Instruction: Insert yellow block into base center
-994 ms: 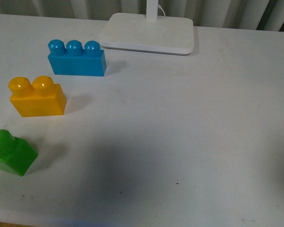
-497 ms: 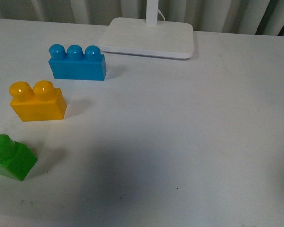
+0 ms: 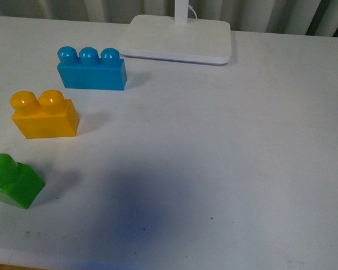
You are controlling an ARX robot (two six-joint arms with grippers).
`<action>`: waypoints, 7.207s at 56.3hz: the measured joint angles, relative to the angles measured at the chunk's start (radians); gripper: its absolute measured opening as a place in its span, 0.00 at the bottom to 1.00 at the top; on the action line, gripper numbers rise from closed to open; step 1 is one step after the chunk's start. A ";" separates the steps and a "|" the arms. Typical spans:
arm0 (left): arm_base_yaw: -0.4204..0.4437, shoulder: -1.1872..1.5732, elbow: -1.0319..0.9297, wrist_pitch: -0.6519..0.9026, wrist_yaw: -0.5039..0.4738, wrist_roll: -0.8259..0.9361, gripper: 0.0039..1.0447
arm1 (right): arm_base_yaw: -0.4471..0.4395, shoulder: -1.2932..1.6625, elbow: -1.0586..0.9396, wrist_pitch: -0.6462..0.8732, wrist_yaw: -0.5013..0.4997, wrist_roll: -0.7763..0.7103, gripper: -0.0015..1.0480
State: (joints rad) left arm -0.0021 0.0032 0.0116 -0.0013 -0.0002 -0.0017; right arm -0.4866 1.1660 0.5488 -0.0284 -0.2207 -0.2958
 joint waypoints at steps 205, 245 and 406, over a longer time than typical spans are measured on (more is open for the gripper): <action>0.000 0.000 0.000 0.000 0.000 0.000 0.94 | 1.133 0.516 0.254 0.103 0.187 1.025 0.91; 0.000 0.000 0.000 0.000 0.000 0.000 0.94 | 0.799 0.127 0.115 0.172 0.209 0.615 0.91; 0.093 0.826 0.496 -0.022 0.385 0.433 0.94 | 0.483 -1.162 -0.543 0.030 0.219 0.298 0.91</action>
State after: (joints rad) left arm 0.0906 0.8291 0.5072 -0.0231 0.3843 0.4316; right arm -0.0036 0.0044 0.0059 0.0017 -0.0013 0.0021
